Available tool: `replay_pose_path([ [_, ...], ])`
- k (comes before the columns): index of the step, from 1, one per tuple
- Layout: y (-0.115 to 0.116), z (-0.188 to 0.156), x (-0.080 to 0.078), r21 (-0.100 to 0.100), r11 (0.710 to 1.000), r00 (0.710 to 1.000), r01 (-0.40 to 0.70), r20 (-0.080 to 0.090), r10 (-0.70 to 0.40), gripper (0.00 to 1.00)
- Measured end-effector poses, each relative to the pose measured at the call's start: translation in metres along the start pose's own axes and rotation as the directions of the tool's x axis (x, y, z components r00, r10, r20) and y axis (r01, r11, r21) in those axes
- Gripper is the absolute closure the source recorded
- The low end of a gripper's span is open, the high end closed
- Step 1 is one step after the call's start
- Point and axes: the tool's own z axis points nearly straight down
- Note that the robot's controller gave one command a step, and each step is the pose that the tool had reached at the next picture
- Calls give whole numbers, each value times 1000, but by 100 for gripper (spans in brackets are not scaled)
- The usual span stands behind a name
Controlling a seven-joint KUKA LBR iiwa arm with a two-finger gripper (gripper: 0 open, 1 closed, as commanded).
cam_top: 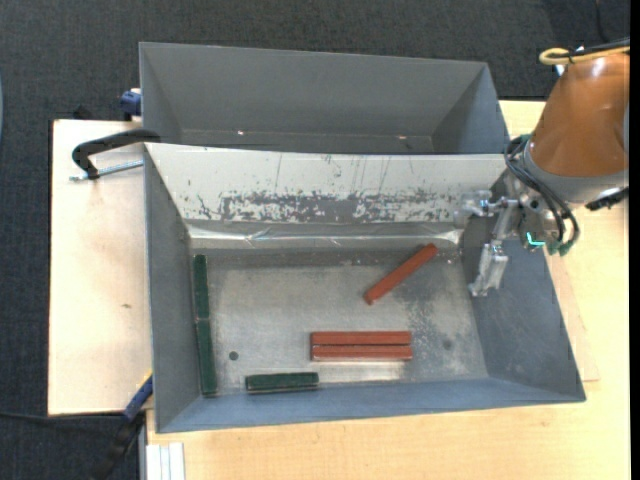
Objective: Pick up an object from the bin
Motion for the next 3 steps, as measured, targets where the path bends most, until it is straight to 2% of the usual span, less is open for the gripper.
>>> replay_pose_path([
  [1,1,-5,-2,2,1000,1000,2,8,-2,0],
  [2,18,44,-4,1,996,996,-89,11,88,0],
  [3,38,67,-11,1,1000,1000,22,7,-22,0],
])
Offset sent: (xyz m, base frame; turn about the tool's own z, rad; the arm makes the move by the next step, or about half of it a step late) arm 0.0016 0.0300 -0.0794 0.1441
